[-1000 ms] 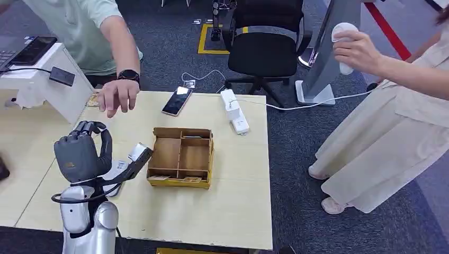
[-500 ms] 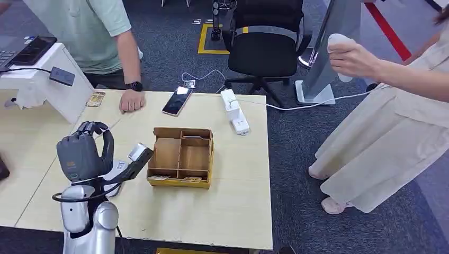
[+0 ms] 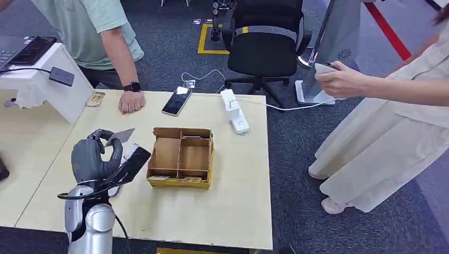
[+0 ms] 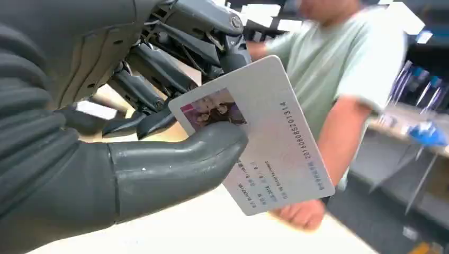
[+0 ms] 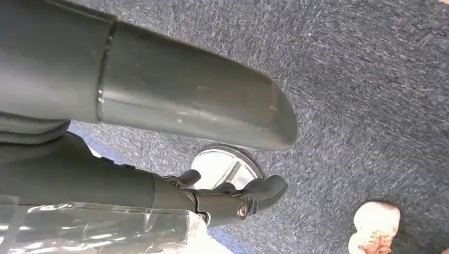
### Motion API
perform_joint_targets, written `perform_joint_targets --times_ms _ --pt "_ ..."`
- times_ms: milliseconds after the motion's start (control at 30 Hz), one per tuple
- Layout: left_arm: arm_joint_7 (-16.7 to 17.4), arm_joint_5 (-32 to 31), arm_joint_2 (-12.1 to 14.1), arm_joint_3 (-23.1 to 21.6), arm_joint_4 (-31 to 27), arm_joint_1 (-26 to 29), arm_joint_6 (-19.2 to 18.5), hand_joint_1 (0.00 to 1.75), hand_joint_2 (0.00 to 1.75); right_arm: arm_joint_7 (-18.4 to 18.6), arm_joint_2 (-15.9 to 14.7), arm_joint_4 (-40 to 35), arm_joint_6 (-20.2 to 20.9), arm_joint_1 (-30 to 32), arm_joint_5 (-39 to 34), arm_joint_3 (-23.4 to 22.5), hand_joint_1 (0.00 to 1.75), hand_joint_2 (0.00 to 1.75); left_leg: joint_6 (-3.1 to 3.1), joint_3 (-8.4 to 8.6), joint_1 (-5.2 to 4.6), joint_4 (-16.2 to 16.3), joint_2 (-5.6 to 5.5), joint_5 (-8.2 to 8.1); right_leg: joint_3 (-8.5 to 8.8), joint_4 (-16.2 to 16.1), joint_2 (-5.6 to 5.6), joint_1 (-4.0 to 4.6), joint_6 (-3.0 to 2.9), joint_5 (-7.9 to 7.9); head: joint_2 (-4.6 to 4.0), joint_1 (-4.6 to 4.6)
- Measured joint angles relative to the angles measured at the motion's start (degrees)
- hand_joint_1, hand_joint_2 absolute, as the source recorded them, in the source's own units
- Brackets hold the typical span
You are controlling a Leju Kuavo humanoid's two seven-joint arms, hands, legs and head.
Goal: Pass the card to the sensor for recognition and then transmit it.
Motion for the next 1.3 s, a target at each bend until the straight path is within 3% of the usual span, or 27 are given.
perform_joint_targets --times_ms 33,100,167,733,1000,1300 --pt "0.26 1.99 0.00 0.00 0.06 0.19 -1.72 1.75 1.75 0.00 -0.02 0.00 0.02 0.01 0.00 0.00 0.00 0.00 0.00 0.00 0.00 0.00 0.00 0.00 0.00 0.00 0.00 0.00 0.00 0.00 0.00 0.00" --pt "2.67 13.96 -0.11 3.96 1.82 1.09 -11.32 1.75 1.75 -0.02 -0.07 -0.02 0.37 0.03 0.00 -0.04 0.00 0.00 0.00 -0.01 0.00 0.00 0.00 0.00 0.00 0.00 0.01 0.00 0.00 0.00 0.00 -0.02" --pt "3.41 15.97 -0.18 5.66 2.60 1.43 -13.09 1.75 1.75 -0.02 -0.13 -0.02 0.37 0.04 0.00 -0.04 0.00 0.00 0.00 0.00 0.01 0.00 0.01 0.00 -0.01 0.00 0.02 0.00 0.00 0.00 0.00 0.00" --pt "3.15 15.05 -0.46 11.52 4.46 1.94 -11.36 1.75 1.75 0.00 -0.24 -0.02 0.42 0.10 0.00 -0.02 0.00 0.00 0.00 0.00 0.00 0.00 0.01 0.00 0.00 0.00 0.01 0.00 0.00 0.00 0.00 -0.02" --pt "4.24 18.78 -0.79 14.14 5.09 1.98 -15.18 1.75 1.75 -0.07 -0.24 -0.02 0.44 0.07 0.00 0.00 0.00 0.00 0.00 0.00 0.01 -0.01 0.01 0.00 0.00 0.00 0.01 0.00 0.00 0.00 0.02 0.00" --pt "4.44 21.09 -0.96 15.74 6.64 2.00 -16.26 1.75 1.75 -0.11 -0.31 -0.02 0.44 -0.01 0.00 0.04 0.00 0.00 0.00 -0.01 -0.01 -0.01 -0.01 0.00 0.01 0.00 0.00 0.00 0.00 0.00 0.00 0.00"
